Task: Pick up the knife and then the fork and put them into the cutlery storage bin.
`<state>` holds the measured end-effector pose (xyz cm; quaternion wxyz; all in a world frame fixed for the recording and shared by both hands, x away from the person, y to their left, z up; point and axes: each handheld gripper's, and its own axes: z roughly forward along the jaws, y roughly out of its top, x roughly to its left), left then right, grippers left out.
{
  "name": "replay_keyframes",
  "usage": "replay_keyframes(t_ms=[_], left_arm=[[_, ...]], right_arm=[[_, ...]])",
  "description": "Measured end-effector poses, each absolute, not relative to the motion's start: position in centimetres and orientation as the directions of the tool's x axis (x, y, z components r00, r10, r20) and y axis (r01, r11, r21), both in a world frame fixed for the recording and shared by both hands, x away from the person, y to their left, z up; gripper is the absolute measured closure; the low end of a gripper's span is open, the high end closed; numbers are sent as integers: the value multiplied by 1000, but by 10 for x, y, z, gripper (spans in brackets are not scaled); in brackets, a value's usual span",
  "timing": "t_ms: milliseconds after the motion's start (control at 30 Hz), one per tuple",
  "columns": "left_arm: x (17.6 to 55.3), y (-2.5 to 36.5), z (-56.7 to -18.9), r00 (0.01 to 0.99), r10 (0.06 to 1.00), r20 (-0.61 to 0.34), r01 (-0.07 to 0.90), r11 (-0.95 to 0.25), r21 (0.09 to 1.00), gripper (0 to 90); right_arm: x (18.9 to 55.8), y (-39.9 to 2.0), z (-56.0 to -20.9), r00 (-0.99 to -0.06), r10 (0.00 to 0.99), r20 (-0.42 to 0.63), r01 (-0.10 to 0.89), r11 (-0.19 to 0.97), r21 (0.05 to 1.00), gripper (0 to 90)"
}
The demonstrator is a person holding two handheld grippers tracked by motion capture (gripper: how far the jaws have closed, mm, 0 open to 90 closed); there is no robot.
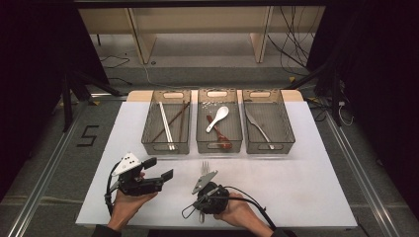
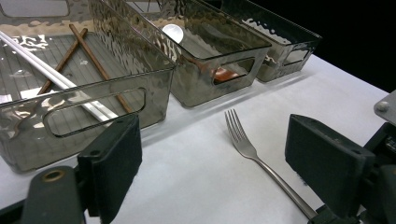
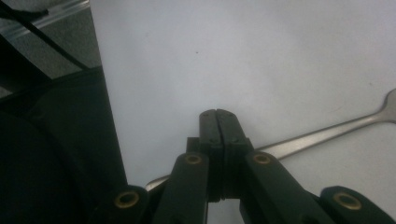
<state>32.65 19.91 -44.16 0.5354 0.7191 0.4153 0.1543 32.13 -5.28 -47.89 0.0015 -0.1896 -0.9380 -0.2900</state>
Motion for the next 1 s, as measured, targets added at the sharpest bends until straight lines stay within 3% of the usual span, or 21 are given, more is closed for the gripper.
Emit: replay_keyframes(t_ms=[400,1000], left_arm=[[326,199,-442,604,764,-227,433,-75,898,185],[327,199,-442,607,764,-222,434,-84,897,185]], right_arm=[[323,-73,-472,-928,366,76,355,799,485,900],[343,-124,-466,-882,467,53,444,790,423,900]])
